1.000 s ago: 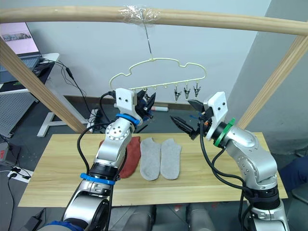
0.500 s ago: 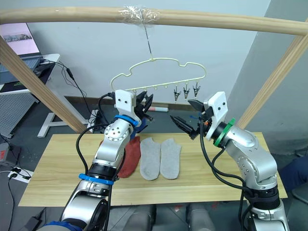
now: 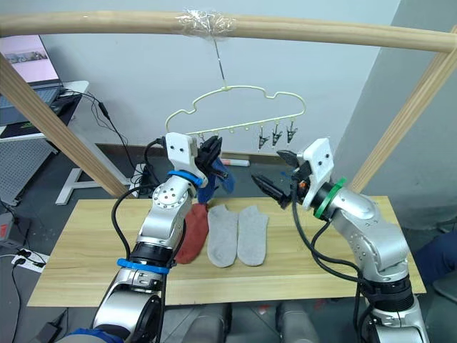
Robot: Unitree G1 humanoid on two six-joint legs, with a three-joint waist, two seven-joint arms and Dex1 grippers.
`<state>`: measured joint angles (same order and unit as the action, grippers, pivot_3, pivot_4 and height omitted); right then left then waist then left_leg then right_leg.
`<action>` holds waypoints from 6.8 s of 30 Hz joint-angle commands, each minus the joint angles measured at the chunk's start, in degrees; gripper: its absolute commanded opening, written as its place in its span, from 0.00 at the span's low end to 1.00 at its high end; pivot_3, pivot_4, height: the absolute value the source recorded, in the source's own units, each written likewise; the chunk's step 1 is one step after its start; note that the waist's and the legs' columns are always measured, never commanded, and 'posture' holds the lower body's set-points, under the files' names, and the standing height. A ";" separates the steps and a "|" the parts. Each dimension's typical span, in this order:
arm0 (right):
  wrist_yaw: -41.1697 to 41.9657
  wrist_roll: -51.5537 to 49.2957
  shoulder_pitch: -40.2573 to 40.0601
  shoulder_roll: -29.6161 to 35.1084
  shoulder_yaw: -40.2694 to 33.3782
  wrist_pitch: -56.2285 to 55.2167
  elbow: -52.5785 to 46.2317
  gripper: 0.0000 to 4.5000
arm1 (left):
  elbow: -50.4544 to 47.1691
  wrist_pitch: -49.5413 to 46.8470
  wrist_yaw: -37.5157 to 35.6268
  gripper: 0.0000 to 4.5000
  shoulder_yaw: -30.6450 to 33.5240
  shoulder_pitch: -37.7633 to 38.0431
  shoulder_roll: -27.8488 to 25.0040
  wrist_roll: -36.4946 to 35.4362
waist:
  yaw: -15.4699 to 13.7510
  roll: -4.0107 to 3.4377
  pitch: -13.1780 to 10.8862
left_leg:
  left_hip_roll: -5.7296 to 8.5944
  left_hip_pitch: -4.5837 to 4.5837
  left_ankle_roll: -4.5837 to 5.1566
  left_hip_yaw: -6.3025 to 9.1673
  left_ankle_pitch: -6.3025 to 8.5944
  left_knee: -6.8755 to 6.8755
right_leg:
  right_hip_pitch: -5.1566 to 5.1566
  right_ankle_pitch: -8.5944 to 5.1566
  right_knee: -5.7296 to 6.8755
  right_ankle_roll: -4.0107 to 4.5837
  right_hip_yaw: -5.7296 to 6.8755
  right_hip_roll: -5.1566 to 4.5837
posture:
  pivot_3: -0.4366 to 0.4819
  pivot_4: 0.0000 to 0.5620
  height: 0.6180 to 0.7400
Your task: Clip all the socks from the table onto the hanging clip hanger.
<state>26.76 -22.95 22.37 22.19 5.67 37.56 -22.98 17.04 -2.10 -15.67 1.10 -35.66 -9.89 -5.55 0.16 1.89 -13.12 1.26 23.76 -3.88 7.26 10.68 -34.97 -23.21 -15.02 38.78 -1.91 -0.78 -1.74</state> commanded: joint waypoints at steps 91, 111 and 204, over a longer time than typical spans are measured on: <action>10.91 -2.26 -4.22 -12.53 4.87 -6.77 11.22 0.01 | -15.04 -57.99 -2.62 0.00 23.79 0.71 -6.05 -58.71 | -0.04 0.03 0.12 | -0.05 -0.08 -0.03 -0.05 -0.04 0.05 | -0.02 -0.01 0.00 0.06 -0.11 0.01 | 0.58 0.33 1.00; 9.71 -3.51 -1.48 -15.43 3.35 -7.34 11.98 0.01 | -16.32 -58.74 -2.60 0.00 23.44 1.51 -5.70 -59.33 | -0.04 0.02 0.11 | -0.06 -0.03 -0.03 -0.02 -0.04 0.05 | -0.05 -0.01 -0.03 0.07 -0.08 0.01 | 0.58 0.34 1.00; -23.22 20.13 17.06 -26.99 -1.27 -19.94 29.46 0.31 | -47.71 -24.16 -23.79 0.96 7.47 28.04 -23.28 -30.01 | -1.64 -0.17 -0.01 | -0.83 0.00 -0.03 -0.06 -0.03 0.96 | -0.22 0.03 -0.66 0.86 0.08 0.55 | 0.72 0.38 1.00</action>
<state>4.31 -3.27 37.98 -4.67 5.20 19.03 7.56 -28.09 -26.29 -39.64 7.76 -7.61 -33.41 -34.64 -1.48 1.72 -13.13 0.42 23.76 -3.91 7.22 10.65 -34.01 -23.43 -14.99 38.12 -1.05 -0.69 -1.19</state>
